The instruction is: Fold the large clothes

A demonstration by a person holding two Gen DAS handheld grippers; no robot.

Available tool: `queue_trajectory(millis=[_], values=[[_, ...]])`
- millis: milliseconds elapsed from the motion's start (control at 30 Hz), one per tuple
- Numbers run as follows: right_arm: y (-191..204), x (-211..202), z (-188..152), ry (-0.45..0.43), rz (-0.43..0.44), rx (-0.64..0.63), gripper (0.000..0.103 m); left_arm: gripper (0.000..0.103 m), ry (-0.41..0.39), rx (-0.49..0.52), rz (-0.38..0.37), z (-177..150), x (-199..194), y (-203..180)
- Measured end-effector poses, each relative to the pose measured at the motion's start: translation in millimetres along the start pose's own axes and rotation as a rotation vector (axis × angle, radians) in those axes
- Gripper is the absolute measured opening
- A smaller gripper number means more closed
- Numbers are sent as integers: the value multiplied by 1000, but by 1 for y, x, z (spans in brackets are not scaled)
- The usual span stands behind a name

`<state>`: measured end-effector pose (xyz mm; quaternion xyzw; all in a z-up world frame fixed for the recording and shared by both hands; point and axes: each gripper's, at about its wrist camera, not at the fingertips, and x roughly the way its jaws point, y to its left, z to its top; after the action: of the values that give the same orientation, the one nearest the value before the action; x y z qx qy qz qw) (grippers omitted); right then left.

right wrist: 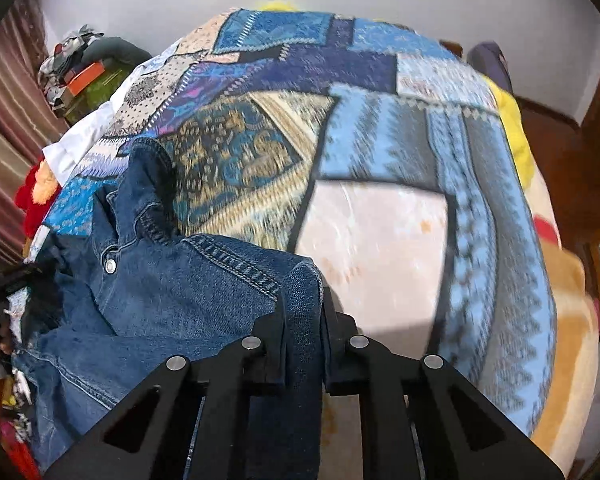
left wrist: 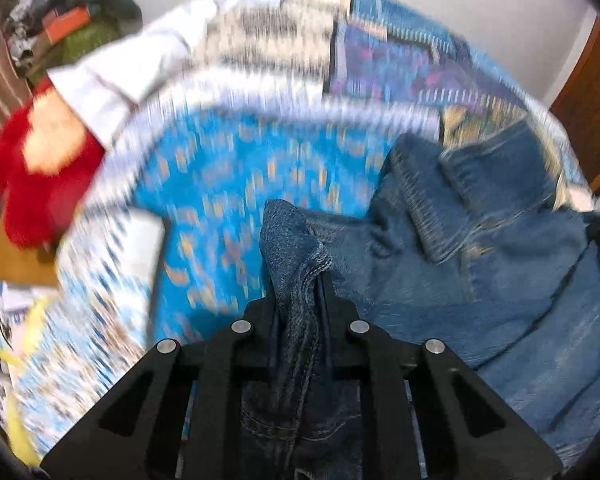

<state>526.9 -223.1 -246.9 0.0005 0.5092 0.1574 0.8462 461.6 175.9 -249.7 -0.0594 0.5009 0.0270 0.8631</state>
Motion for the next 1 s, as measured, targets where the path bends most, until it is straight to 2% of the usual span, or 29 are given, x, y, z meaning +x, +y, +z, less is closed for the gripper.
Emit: queue_trajectory(millis=[133, 233, 300, 400, 500, 600, 633, 700, 767, 800, 833, 867, 1000], values=[[9, 5, 33, -54, -10, -24, 9, 16, -73, -33, -3, 32, -14, 12], [18, 13, 61, -85, -25, -48, 9, 16, -80, -39, 58, 56, -1, 23], [22, 25, 79, -94, -47, -66, 9, 16, -63, -44, 98, 62, 10, 34], [27, 45, 92, -82, -86, -88, 10, 16, 4, -83, 145, 69, 43, 56], [27, 61, 90, -73, -129, -112, 10, 19, 56, -111, 130, 65, 66, 72], [29, 62, 87, -99, -142, -151, 11, 21, 45, -103, 132, 61, 71, 73], [29, 62, 85, -102, -152, -165, 15, 22, 41, -84, 147, 60, 72, 69], [32, 61, 83, -110, -208, -193, 30, 22, 37, -64, 164, 61, 72, 65], [35, 59, 82, -116, -317, -216, 74, 26, 33, -47, 181, 60, 68, 60], [35, 59, 80, -117, -364, -227, 79, 29, 31, -43, 188, 60, 65, 59], [34, 57, 78, -115, -377, -235, 79, 37, 27, -34, 201, 59, 63, 59], [31, 53, 76, -109, -367, -232, 79, 41, 21, -19, 214, 58, 57, 57], [34, 20, 68, -121, -287, -190, 79, 43, -5, 25, 208, 52, 27, 52]])
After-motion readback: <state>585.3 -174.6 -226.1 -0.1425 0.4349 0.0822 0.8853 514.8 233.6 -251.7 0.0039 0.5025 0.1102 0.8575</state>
